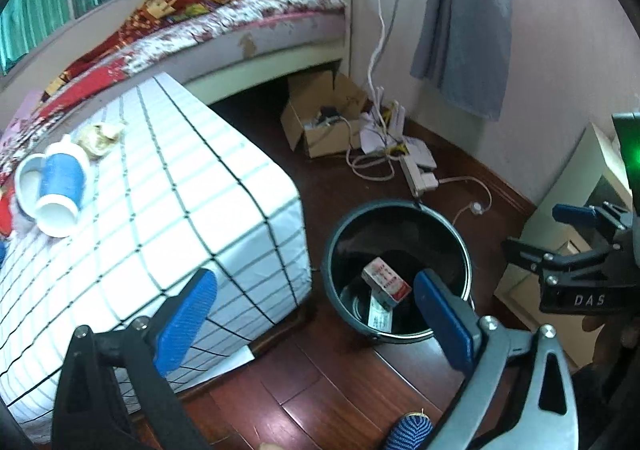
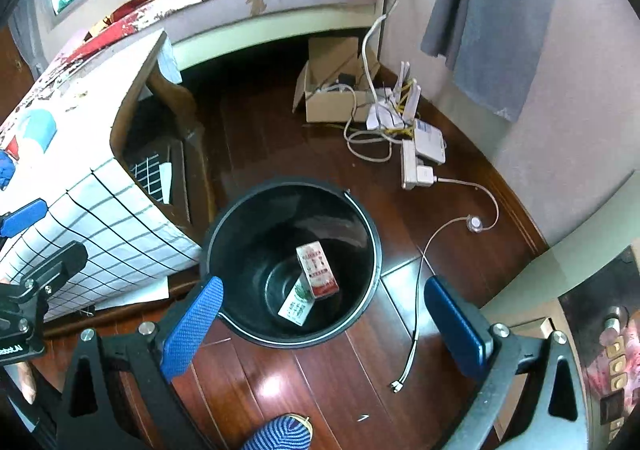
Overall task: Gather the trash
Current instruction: 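Carry both cartons over the black bin and open both tools to drop them, then move both tools back to the table toward the blue and white cups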
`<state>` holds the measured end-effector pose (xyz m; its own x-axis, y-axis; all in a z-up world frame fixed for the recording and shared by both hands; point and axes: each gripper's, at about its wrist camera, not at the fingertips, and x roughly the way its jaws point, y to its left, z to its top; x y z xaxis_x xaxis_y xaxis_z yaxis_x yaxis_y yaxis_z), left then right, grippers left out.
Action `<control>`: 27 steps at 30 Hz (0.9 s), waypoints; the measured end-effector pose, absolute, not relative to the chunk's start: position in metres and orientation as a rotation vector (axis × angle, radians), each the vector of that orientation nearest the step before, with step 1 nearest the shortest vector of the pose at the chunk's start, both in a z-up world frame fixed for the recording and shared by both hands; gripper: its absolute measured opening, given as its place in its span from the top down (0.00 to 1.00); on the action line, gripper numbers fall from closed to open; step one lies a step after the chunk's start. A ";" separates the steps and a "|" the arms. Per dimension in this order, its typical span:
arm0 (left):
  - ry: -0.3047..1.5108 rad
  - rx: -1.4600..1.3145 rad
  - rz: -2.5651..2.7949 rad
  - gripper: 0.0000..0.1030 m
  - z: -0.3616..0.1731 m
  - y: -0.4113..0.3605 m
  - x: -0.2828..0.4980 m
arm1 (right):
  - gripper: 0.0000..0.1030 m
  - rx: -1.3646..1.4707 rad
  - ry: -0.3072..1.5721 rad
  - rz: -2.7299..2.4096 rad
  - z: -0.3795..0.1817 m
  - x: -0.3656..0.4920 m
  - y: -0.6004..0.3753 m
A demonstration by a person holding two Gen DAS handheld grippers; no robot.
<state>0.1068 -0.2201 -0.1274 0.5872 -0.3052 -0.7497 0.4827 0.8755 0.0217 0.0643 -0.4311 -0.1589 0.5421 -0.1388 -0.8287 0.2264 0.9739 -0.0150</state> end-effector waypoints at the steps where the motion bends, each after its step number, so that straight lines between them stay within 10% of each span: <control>1: 0.814 0.226 -0.455 0.03 -0.122 -0.215 0.106 | 0.01 0.094 0.964 -0.214 -0.154 0.063 -0.427; 27: 0.705 0.068 -0.136 0.01 -0.074 -0.032 0.097 | 0.01 -0.030 0.769 0.029 -0.067 0.099 -0.242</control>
<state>0.0975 -0.0321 -0.0740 0.7532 -0.1018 -0.6499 0.1478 0.9889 0.0164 0.0987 -0.2425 -0.0671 0.7182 0.0154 -0.6957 -0.0374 0.9992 -0.0165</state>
